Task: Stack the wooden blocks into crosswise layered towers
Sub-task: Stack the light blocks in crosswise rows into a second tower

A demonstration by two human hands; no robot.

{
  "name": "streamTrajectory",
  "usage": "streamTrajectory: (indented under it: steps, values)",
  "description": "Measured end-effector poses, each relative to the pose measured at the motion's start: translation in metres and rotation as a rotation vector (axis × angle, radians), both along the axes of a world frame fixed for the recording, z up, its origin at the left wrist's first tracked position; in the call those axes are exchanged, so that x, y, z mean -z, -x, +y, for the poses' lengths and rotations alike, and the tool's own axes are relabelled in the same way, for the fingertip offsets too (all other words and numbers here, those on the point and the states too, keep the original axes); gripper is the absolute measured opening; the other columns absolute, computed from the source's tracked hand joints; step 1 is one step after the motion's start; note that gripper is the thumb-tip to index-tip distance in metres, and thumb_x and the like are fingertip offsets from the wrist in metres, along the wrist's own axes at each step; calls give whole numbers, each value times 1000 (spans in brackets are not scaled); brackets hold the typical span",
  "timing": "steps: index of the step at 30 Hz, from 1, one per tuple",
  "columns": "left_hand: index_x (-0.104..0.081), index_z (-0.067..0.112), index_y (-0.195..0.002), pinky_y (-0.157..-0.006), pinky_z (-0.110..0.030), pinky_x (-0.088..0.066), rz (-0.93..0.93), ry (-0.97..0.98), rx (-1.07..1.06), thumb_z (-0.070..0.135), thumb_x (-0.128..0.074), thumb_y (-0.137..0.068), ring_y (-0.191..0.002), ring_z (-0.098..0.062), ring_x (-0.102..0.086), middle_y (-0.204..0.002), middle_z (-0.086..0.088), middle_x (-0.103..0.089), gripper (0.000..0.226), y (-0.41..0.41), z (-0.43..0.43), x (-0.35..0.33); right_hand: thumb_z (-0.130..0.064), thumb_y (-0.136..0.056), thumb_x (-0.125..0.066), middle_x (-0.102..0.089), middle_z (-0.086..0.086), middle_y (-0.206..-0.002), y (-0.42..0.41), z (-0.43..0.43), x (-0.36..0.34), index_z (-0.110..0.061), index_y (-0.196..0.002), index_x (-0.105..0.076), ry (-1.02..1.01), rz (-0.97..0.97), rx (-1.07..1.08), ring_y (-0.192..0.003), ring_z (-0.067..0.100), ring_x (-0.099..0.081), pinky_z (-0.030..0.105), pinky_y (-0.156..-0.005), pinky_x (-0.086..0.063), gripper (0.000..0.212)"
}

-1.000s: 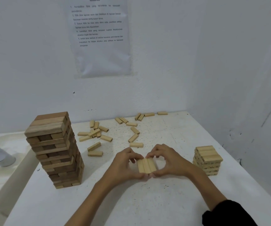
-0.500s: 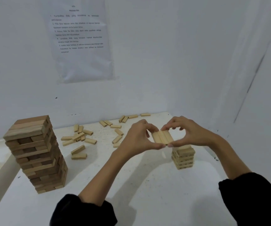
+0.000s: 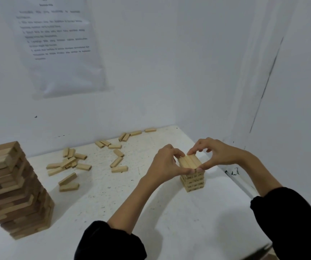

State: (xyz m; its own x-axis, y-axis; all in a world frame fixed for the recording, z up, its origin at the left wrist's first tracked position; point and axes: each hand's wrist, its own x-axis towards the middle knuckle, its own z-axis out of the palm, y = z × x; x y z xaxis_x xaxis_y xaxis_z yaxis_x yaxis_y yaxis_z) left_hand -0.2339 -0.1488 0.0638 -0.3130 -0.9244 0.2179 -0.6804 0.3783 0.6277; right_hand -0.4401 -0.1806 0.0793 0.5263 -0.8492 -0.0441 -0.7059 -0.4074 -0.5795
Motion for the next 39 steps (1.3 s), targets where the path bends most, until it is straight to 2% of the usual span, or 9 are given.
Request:
streamTrajectory:
  steps: [7, 12, 16, 19, 22, 27, 32, 36, 39]
  values:
    - [-66, 20, -110, -66, -17, -39, -7, -22, 4, 43, -83, -63, -82, -6, -47, -98, 5, -53, 54, 4, -3, 7, -30, -68, -83, -51, -23, -108, 6, -5, 8, -39, -113, -59, -12, 13, 4, -108, 1, -41, 15, -85, -34, 51]
    - [-65, 21, -111, -70, -19, -40, -16, -19, 3, 43, -83, -65, -86, -7, -48, -100, 6, -53, 54, 3, -4, 9, -42, -61, -77, -50, -25, -109, 5, -4, 12, -44, -110, -57, -24, -2, 25, -107, 0, -41, 13, -83, -34, 53]
    - [-61, 21, -118, -71, -19, -39, -15, -24, 11, 45, -83, -64, -91, -8, -49, -106, 8, -50, 63, 2, -3, 8, -31, -68, -82, -50, -24, -112, 4, -3, 9, -45, -110, -55, -25, -5, 31, -109, 0, -41, 13, -86, -34, 52]
    - [-56, 22, -124, -69, -15, -38, 27, -26, 12, 47, -82, -63, -91, -7, -50, -112, 8, -49, 70, -5, -2, 4, -47, -63, -80, -54, -22, -113, 2, 1, 1, -47, -108, -57, -11, -76, 69, -112, -3, -44, 16, -89, -34, 50]
    - [-57, 23, -123, -69, -11, -39, 73, 12, -15, 46, -80, -67, -87, -5, -51, -108, 7, -52, 64, -21, -3, -5, -54, -68, -72, -57, -17, -112, -8, 4, -6, -44, -107, -61, 35, -142, 80, -111, 0, -48, 23, -94, -36, 42]
    - [-60, 23, -117, -66, -8, -36, 96, 55, -108, 41, -75, -75, -88, -6, -55, -106, 7, -58, 48, -65, -5, -16, -43, -79, -67, -58, -17, -112, -53, 2, -6, -40, -106, -63, 151, -221, 126, -104, 0, -50, 25, -93, -39, 28]
    - [-64, 20, -109, -70, -12, -38, 141, 72, -258, 31, -71, -82, -89, -8, -54, -104, 2, -60, 30, -120, -4, -5, -31, -84, -67, -60, -5, -112, -124, -3, 10, -27, -110, -66, 262, -264, 159, -105, 12, -48, 26, -87, -37, 26]
    - [-66, 19, -111, -83, -25, -36, 43, 40, -416, 31, -68, -84, -106, -17, -50, -110, -3, -59, 30, -167, 1, 25, -26, -84, -68, -60, 1, -112, -178, -12, 44, -24, -111, -66, 244, -262, 141, -109, 20, -48, 28, -87, -38, 27]
    - [-65, 20, -113, -91, -30, -34, -30, -13, -532, 29, -67, -85, -119, -24, -42, -120, -6, -53, 30, -197, 11, 48, -20, -85, -67, -55, 3, -118, -209, -15, 72, -23, -115, -63, 232, -245, 139, -113, 21, -44, 21, -82, -32, 31]
